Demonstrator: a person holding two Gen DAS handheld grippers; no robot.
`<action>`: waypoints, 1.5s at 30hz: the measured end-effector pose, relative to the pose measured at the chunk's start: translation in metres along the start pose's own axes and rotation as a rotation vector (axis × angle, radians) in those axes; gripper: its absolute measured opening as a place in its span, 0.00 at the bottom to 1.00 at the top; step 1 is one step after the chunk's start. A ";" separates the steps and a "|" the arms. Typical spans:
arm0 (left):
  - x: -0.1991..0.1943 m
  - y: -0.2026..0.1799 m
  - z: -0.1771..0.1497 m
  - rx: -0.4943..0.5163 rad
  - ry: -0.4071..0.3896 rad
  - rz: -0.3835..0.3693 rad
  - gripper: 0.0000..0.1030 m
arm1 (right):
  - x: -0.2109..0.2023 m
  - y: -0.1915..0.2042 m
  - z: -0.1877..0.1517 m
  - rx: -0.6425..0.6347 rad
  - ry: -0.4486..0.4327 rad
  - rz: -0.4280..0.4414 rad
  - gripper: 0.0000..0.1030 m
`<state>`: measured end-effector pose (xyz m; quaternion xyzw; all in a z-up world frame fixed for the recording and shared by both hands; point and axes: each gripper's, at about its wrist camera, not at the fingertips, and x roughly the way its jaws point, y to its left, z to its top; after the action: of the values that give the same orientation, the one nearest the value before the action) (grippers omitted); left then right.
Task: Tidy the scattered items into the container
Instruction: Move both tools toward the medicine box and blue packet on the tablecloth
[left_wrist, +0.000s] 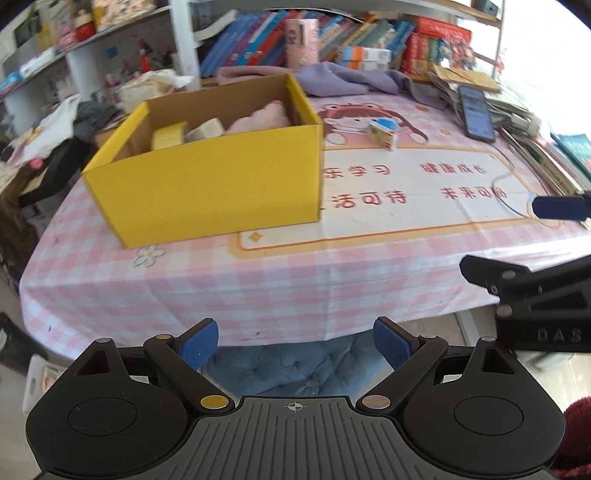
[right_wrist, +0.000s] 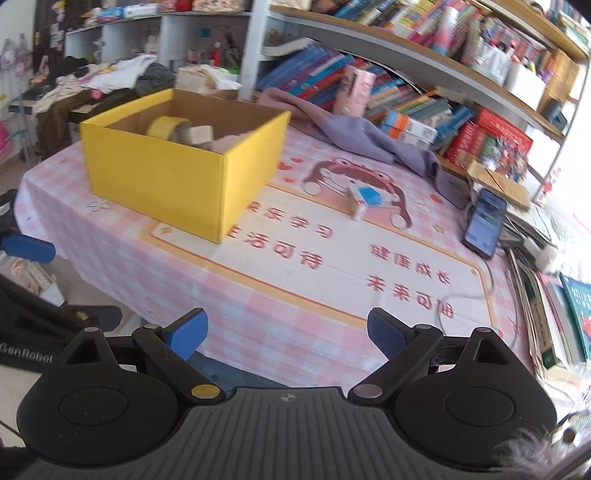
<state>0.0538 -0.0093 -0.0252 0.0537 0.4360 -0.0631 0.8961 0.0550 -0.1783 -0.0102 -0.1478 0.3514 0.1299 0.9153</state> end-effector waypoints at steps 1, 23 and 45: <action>0.002 -0.002 0.002 0.008 -0.001 -0.009 0.90 | 0.002 -0.004 0.000 0.009 0.005 -0.006 0.91; 0.048 -0.066 0.054 0.144 -0.014 -0.167 0.90 | 0.027 -0.079 -0.005 0.128 0.063 -0.119 0.89; 0.107 -0.132 0.142 0.156 -0.086 -0.142 0.89 | 0.094 -0.191 0.035 0.160 0.017 -0.033 0.67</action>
<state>0.2075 -0.1682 -0.0277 0.0895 0.3935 -0.1627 0.9004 0.2089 -0.3291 -0.0149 -0.0812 0.3657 0.0854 0.9232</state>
